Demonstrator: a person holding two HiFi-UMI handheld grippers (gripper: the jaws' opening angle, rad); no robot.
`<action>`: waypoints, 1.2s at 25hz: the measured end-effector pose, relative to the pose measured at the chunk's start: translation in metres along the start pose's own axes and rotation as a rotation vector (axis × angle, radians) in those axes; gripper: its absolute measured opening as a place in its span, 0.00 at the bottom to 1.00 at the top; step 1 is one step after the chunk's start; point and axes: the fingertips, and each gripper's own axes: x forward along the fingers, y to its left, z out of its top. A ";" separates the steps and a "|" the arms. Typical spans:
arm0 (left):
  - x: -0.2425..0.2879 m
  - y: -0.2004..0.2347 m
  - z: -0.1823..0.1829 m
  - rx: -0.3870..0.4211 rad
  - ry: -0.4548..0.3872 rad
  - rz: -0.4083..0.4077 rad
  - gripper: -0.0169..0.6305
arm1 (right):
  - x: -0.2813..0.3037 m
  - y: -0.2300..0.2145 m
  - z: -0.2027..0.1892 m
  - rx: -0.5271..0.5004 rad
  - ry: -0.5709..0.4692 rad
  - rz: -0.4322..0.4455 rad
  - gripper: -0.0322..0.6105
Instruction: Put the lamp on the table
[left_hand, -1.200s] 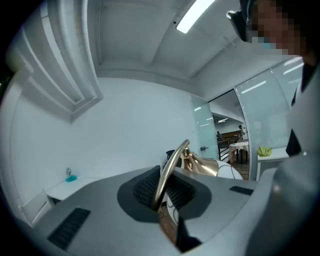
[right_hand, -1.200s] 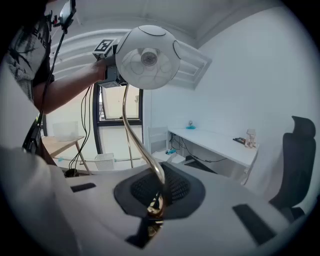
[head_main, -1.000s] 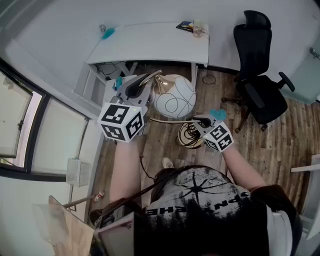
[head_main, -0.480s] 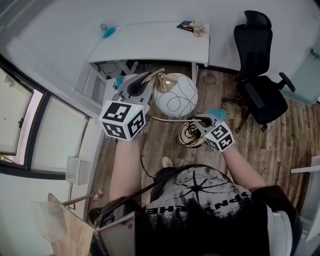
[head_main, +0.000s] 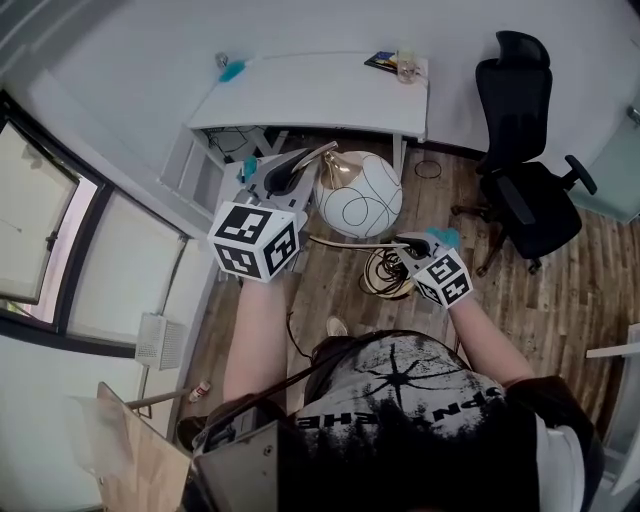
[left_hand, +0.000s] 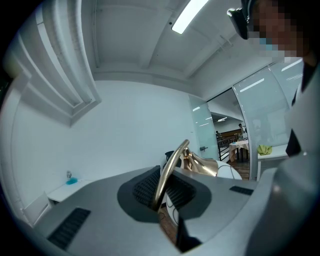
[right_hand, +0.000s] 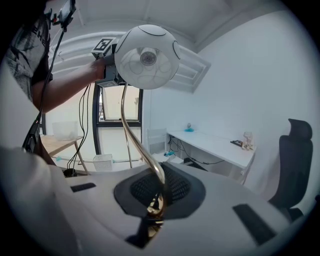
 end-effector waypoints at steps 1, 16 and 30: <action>-0.001 0.001 -0.001 -0.001 0.001 0.001 0.07 | 0.001 0.001 0.000 0.000 0.002 0.001 0.08; 0.017 0.045 -0.002 -0.005 -0.024 -0.038 0.07 | 0.039 -0.018 0.017 -0.006 0.012 -0.041 0.08; 0.048 0.148 -0.016 -0.019 -0.010 -0.089 0.07 | 0.133 -0.035 0.045 0.033 0.028 -0.085 0.08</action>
